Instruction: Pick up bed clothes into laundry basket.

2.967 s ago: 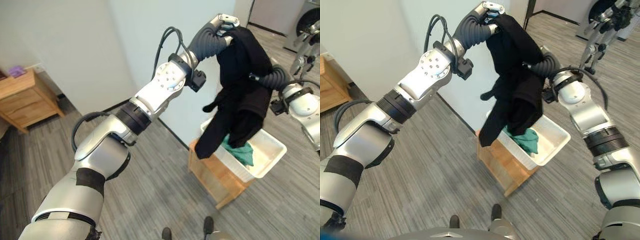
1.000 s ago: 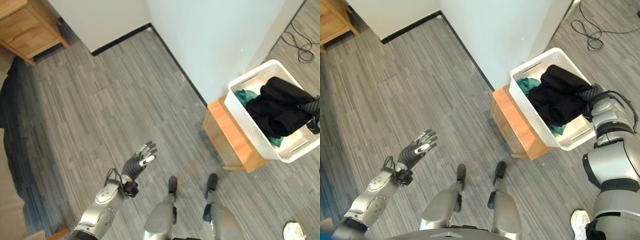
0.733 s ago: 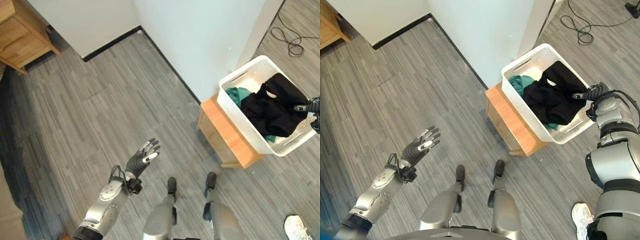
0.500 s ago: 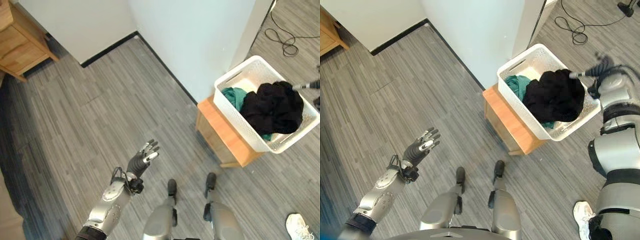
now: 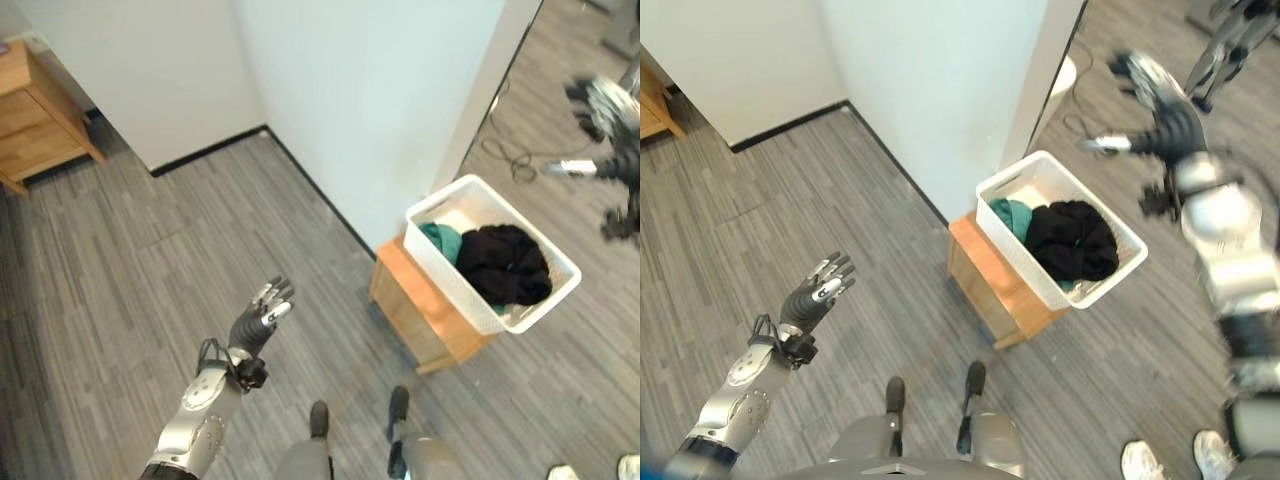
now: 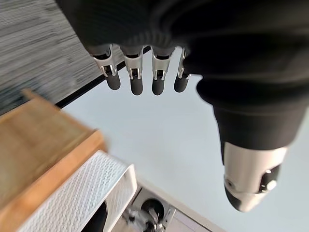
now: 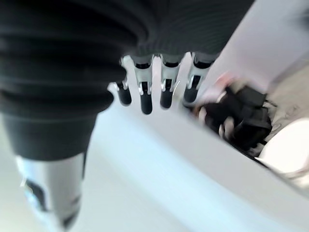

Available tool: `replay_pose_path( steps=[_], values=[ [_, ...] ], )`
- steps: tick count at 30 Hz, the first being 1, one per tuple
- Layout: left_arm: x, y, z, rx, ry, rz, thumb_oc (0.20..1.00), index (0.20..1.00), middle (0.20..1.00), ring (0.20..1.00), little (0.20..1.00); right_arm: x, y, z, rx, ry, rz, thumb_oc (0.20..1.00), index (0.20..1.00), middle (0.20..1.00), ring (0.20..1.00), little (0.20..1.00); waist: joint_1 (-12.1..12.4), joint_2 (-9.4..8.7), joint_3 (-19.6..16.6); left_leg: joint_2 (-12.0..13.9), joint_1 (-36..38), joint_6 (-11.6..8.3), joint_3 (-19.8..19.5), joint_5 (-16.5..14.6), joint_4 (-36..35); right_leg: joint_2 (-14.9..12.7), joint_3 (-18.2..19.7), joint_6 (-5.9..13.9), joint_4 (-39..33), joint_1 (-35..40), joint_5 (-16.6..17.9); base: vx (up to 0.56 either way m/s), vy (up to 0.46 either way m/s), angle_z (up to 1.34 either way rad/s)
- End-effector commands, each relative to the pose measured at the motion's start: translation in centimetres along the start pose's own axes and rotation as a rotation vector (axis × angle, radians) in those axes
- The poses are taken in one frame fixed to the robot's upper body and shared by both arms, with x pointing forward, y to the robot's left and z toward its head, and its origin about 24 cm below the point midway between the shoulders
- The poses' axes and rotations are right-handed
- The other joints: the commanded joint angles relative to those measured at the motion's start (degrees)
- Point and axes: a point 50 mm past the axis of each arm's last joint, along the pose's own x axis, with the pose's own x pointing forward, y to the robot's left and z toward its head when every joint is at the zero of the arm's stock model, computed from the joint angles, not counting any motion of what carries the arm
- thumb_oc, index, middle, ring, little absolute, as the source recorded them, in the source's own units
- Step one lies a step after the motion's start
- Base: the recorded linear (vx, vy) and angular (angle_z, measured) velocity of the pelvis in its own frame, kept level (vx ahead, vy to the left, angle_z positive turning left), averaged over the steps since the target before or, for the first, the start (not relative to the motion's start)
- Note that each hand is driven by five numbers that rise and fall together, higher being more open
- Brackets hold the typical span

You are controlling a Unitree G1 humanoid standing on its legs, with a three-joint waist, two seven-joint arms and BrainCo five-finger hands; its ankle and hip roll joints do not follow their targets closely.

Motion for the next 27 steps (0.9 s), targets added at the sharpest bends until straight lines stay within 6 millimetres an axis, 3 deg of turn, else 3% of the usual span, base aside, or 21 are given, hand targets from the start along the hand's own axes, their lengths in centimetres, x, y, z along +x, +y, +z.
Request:
replay_pose_path(
  steps=[1,2,3,4,5,9,10,11,12,13,14,16,17,19,21,22,23,24,25,26,27],
  values=[
    [-0.4,0.5,3.2,0.123,-0.185,0.090,1.000,1.000,1.000,1.000,1.000,-3.5,2.5,-2.6,0.333,0.062,-0.054,1.000,1.000,1.000,1.000,1.000,1.30,-0.03,-1.85,-1.40,1.01,1.88,0.10,-2.33,0.73,-3.91,-2.46,4.76,2.47,5.32,-6.54,0.08,0.032,0.00],
    [-0.4,0.5,3.1,0.124,-0.183,0.091,1.000,1.000,1.000,1.000,1.000,-3.5,2.6,-2.6,0.334,0.064,-0.054,1.000,1.000,1.000,1.000,1.000,1.25,-0.06,-2.08,-1.37,1.14,1.83,0.01,-2.72,0.68,-3.86,-2.48,4.86,2.32,5.51,-6.84,0.08,0.051,0.15],
    [-1.1,0.9,2.5,0.142,-0.179,0.162,1.000,1.000,1.000,1.000,1.000,-7.7,3.7,-5.7,0.480,0.241,-0.116,1.000,1.000,1.000,1.000,1.000,1.48,0.09,-3.15,-1.71,1.96,2.06,-0.20,-3.10,0.65,-4.22,-3.00,4.95,2.63,6.48,-7.38,0.06,0.033,0.21],
    [-1.1,0.9,2.5,0.142,-0.178,0.163,1.000,1.000,1.000,1.000,1.000,-7.7,3.7,-5.7,0.480,0.242,-0.116,1.000,1.000,1.000,1.000,1.000,1.46,0.08,-3.20,-1.71,1.93,2.06,-0.21,-3.09,0.65,-4.22,-3.02,4.95,2.63,6.46,-7.39,0.06,0.077,0.32],
    [-1.4,1.0,1.7,0.094,-0.188,0.242,1.000,1.000,1.000,1.000,1.000,-10.9,5.3,-7.9,0.624,0.374,-0.193,1.000,1.000,1.000,1.000,1.000,1.63,0.28,-4.01,-2.08,2.59,2.23,-0.61,-3.34,0.64,-4.66,-3.35,4.99,3.28,7.12,-8.00,0.03,0.043,0.24],
    [-0.7,0.5,1.7,0.007,-0.225,0.265,1.000,1.000,1.000,1.000,1.000,-11.3,6.3,-8.3,0.598,0.417,-0.127,1.000,1.000,1.000,1.000,1.000,1.72,0.56,-4.84,-2.53,3.21,2.63,-1.52,-3.56,0.92,-5.59,-3.64,5.11,7.40,6.61,-9.37,0.00,0.054,0.16],
    [1.0,-1.0,3.0,0.046,-0.269,0.177,1.000,1.000,1.000,1.000,1.000,-10.0,6.4,-7.8,0.551,0.380,-0.089,1.000,1.000,1.000,1.000,1.000,1.79,1.45,-3.66,-2.77,3.81,3.27,-4.61,-3.33,1.70,-6.54,-1.99,5.33,16.21,4.43,-11.07,-0.04,0.036,0.14],
    [1.1,-1.0,3.0,0.046,-0.270,0.176,1.000,1.000,1.000,1.000,1.000,-10.0,6.4,-7.8,0.551,0.378,-0.089,1.000,1.000,1.000,1.000,1.000,1.71,1.44,-3.77,-2.81,3.53,3.30,-4.70,-3.14,1.71,-6.58,-2.08,5.33,16.12,4.23,-10.88,-0.07,-0.001,0.34],
    [1.7,-1.6,3.4,0.072,-0.284,0.144,1.000,1.000,1.000,1.000,1.000,-9.6,6.0,-7.5,0.523,0.355,-0.106,1.000,1.000,1.000,1.000,1.000,0.37,1.66,-3.65,-2.83,2.77,3.45,-7.60,-2.94,2.68,-3.79,2.92,5.19,17.32,3.39,-12.56,-0.08,-0.046,0.69],
    [2.3,-2.0,3.8,0.084,-0.300,0.123,1.000,1.000,1.000,1.000,1.000,-9.4,5.0,-7.1,0.477,0.331,-0.128,1.000,1.000,1.000,1.000,1.000,-1.64,1.79,-3.90,-2.61,1.33,3.62,-10.36,-2.25,4.27,1.58,11.90,3.83,17.29,3.08,-15.45,-0.09,-0.043,1.63],
    [2.8,-2.2,3.7,0.084,-0.293,0.115,1.000,1.000,1.000,1.000,1.000,-9.5,4.2,-6.9,0.443,0.317,-0.149,1.000,1.000,1.000,1.000,1.000,-2.43,1.70,-3.95,-2.94,-0.25,3.30,-12.08,-1.81,6.23,5.06,18.54,2.76,18.25,3.11,-17.52,-0.08,-0.032,2.23],
    [3.4,-3.1,3.6,0.067,-0.288,0.073,1.000,1.000,1.000,1.000,1.000,-10.3,2.4,-6.5,0.419,0.296,-0.220,1.000,1.000,1.000,1.000,1.000,-2.43,1.45,-3.36,-5.99,-3.79,2.76,-19.08,-0.39,8.72,9.51,28.09,0.53,20.59,3.93,-19.14,-0.04,-0.090,2.35],
    [3.4,-3.4,3.5,0.063,-0.286,0.060,1.000,1.000,1.000,1.000,1.000,-10.8,1.8,-6.7,0.405,0.305,-0.246,1.000,1.000,1.000,1.000,1.000,-2.31,1.46,-3.13,-7.11,-4.60,2.56,-21.80,0.40,8.74,10.55,29.18,-0.45,21.23,4.06,-19.38,-0.10,-0.163,1.93],
    [2.9,-3.1,3.2,0.063,-0.286,0.079,1.000,1.000,1.000,1.000,1.000,-11.1,1.4,-7.0,0.390,0.321,-0.256,1.000,1.000,1.000,1.000,1.000,-0.76,0.51,-2.60,-9.39,-6.71,1.69,-26.35,2.69,8.42,9.07,25.48,-1.80,14.84,7.13,-19.39,-0.23,-0.217,2.56],
    [1.6,-1.9,1.8,0.013,-0.249,0.154,1.000,1.000,1.000,1.000,1.000,-11.8,1.1,-7.8,0.376,0.372,-0.264,1.000,1.000,1.000,1.000,1.000,-0.01,1.05,-2.95,-9.78,-9.02,0.13,-30.38,6.46,6.57,9.73,23.54,-2.38,11.46,7.72,-18.13,-0.25,-0.202,2.41],
    [1.1,-1.2,1.4,-0.037,-0.247,0.201,1.000,1.000,1.000,1.000,1.000,-11.5,1.1,-8.0,0.372,0.378,-0.240,1.000,1.000,1.000,1.000,1.000,0.83,0.94,-1.84,-9.81,-11.12,-0.69,-29.31,6.48,8.16,9.07,21.59,-2.54,11.04,7.41,-17.42,-0.33,-0.119,1.35],
    [0.5,-0.5,0.6,-0.094,-0.228,0.250,1.000,1.000,1.000,1.000,1.000,-11.0,1.1,-7.9,0.364,0.379,-0.207,1.000,1.000,1.000,1.000,1.000,1.51,0.76,-0.67,-9.55,-12.52,-0.36,-25.11,5.37,10.70,8.11,19.10,-2.33,11.22,6.85,-17.25,-0.27,-0.047,1.20],
    [0.5,-0.5,0.6,-0.095,-0.229,0.250,1.000,1.000,1.000,1.000,1.000,-10.9,1.1,-7.9,0.364,0.378,-0.206,1.000,1.000,1.000,1.000,1.000,1.35,0.91,-0.76,-9.54,-12.87,-0.39,-25.22,5.39,10.96,8.19,19.00,-2.28,11.17,6.65,-17.08,-0.41,-0.006,2.02],
    [0.0,0.5,-0.3,-0.072,-0.186,0.292,1.000,1.000,1.000,1.000,1.000,-10.2,0.9,-7.6,0.308,0.373,-0.171,1.000,1.000,1.000,1.000,1.000,0.01,-0.03,-0.07,-4.01,-12.92,1.52,-7.39,0.88,15.98,5.21,11.68,-1.31,11.68,5.03,-16.40,-0.38,-0.022,2.65],
    [-0.6,1.1,-0.6,-0.051,-0.173,0.325,1.000,1.000,1.000,1.000,1.000,-9.9,1.1,-7.3,0.326,0.353,-0.168,1.000,1.000,1.000,1.000,1.000,-0.53,-0.70,0.17,0.13,-11.82,1.80,1.28,-2.01,20.47,2.89,6.03,-1.36,11.78,4.38,-15.71,-0.53,-0.005,2.92],
    [-1.5,1.4,-1.5,-0.042,-0.129,0.344,1.000,1.000,1.000,1.000,1.000,-10.3,2.1,-7.6,0.403,0.374,-0.167,1.000,1.000,1.000,1.000,1.000,-0.91,-0.72,-0.22,3.96,-9.26,1.17,6.27,-4.64,23.20,0.54,-0.67,-1.49,10.68,4.78,-15.52,-0.28,-0.012,2.43]
  ],
)
